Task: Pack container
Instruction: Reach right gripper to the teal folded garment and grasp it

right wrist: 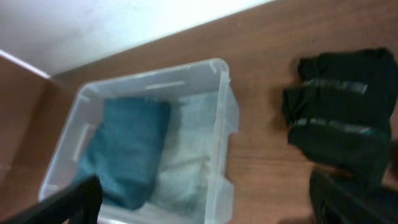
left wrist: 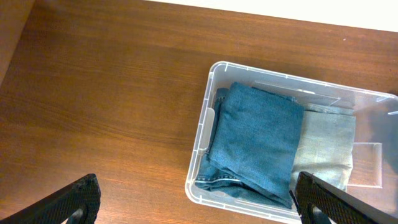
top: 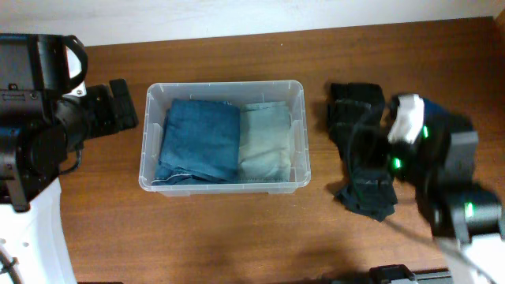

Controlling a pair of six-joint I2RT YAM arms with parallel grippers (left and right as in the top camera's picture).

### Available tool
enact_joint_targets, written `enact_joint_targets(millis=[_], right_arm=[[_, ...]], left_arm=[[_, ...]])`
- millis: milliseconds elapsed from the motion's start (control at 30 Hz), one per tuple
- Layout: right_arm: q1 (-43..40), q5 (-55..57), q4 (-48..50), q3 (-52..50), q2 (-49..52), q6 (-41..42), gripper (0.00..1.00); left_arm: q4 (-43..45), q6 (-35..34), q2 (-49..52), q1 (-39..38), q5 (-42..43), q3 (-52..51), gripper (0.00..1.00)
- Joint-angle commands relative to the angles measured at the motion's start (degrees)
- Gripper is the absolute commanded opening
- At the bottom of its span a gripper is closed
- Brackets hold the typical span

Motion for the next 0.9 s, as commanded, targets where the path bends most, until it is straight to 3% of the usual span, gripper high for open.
enact_joint_targets(millis=[0, 167, 367, 667, 867], right_arm=[[-2.01, 2.21, -2.23, 8.59, 10.19, -5.01, 0.98], [-11.47, -2.05, -1.84, 14.53, 24.68, -1.73, 0.98], [-21.73, -11.47, -1.86, 18.21, 40.09, -6.49, 0.99], [-42.29, -13.70, -1.29, 18.16, 48.52, -6.86, 0.98], [-48.81, -15.02, -1.51, 18.01, 52.89, -11.21, 0.98]], left_arm=[[-0.04, -0.33, -0.76, 0.17, -0.63, -0.15, 1.00], [-0.04, -0.33, -0.76, 0.17, -0.63, -0.15, 1.00], [-0.04, -0.33, -0.76, 0.17, -0.63, -0.15, 1.00], [-0.04, -0.33, -0.76, 0.17, -0.63, -0.15, 1.00], [-0.04, -0.33, -0.76, 0.17, -0.63, -0.15, 1.00]])
